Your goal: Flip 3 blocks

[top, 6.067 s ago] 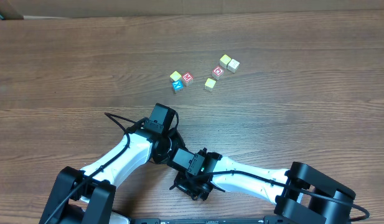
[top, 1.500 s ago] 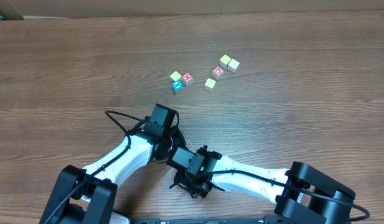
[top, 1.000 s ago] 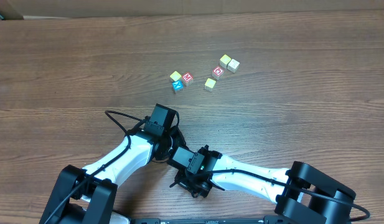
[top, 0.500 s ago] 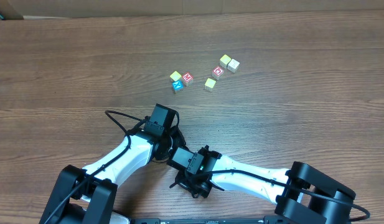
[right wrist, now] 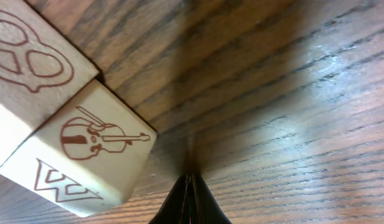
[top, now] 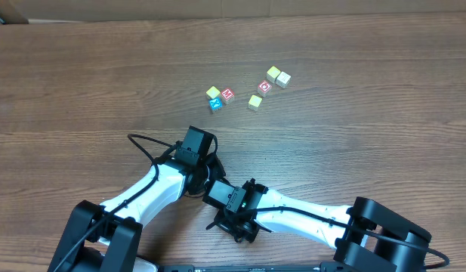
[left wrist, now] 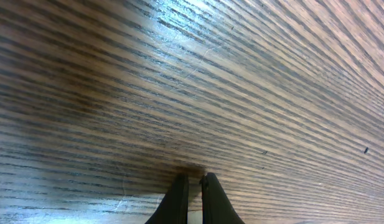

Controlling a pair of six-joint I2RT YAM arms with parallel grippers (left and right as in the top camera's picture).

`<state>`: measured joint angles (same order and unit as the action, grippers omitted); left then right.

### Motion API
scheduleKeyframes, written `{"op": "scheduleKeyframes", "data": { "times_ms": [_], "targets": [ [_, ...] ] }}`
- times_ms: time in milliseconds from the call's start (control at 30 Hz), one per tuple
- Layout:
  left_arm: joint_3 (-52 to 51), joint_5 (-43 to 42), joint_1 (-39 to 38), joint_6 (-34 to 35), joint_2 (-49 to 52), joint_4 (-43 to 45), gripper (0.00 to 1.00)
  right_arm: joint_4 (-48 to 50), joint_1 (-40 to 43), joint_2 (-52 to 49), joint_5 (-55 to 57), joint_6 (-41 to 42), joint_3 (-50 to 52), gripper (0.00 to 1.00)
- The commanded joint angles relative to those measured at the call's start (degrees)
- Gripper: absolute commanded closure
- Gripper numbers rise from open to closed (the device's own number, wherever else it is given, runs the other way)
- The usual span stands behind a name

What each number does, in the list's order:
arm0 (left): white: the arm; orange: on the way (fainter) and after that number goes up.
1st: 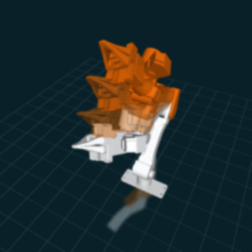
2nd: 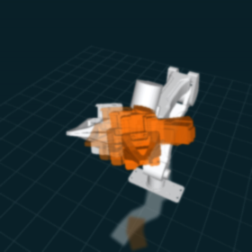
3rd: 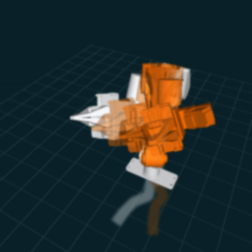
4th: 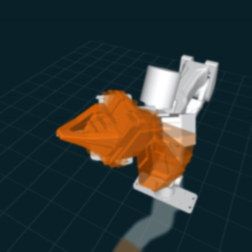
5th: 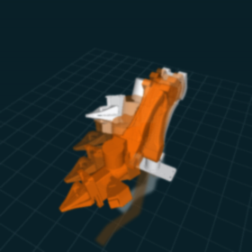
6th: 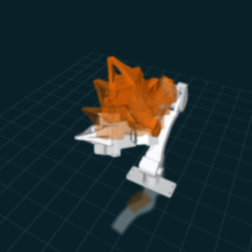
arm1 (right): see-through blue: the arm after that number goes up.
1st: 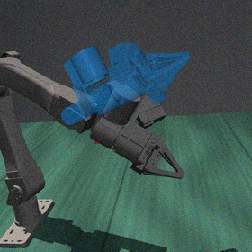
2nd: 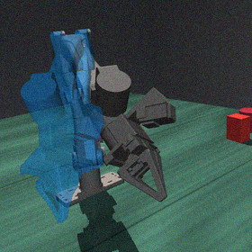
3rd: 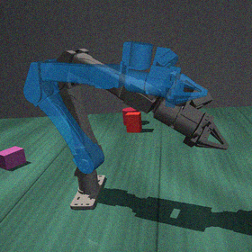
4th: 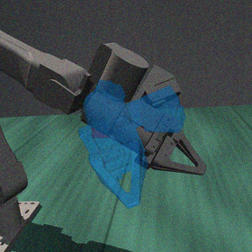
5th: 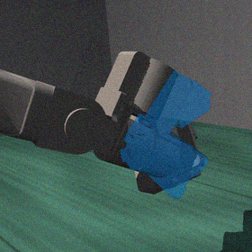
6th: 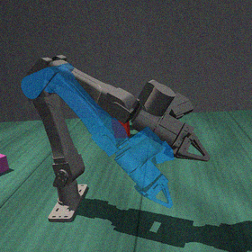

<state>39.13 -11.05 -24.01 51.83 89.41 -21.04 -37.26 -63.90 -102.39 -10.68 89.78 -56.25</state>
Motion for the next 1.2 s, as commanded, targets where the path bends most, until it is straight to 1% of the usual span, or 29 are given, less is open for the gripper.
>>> {"op": "scheduleKeyframes", "data": {
  "times_ms": [0,367,800,1167],
  "targets": [
    [-1.16,1.46,-0.76,-1.75,1.25,-1.01,0.96,-1.49,-0.66,-0.87,0.57,0.31,0.81,0.96],
    [-1.16,2.08,-0.76,-1.73,1.25,-1.20,0.96,-3.19,-0.07,-0.81,0.57,1.60,0.81,0.96],
    [-1.16,2.32,-0.76,-1.73,1.25,-1.22,0.96,-6.10,3.96,-0.81,1.25,1.29,0.81,0.96],
    [-1.16,2.82,-0.76,-1.70,1.25,-1.18,0.96,-6.78,8.33,-0.81,1.49,-0.79,0.81,0.96]
  ]
}}
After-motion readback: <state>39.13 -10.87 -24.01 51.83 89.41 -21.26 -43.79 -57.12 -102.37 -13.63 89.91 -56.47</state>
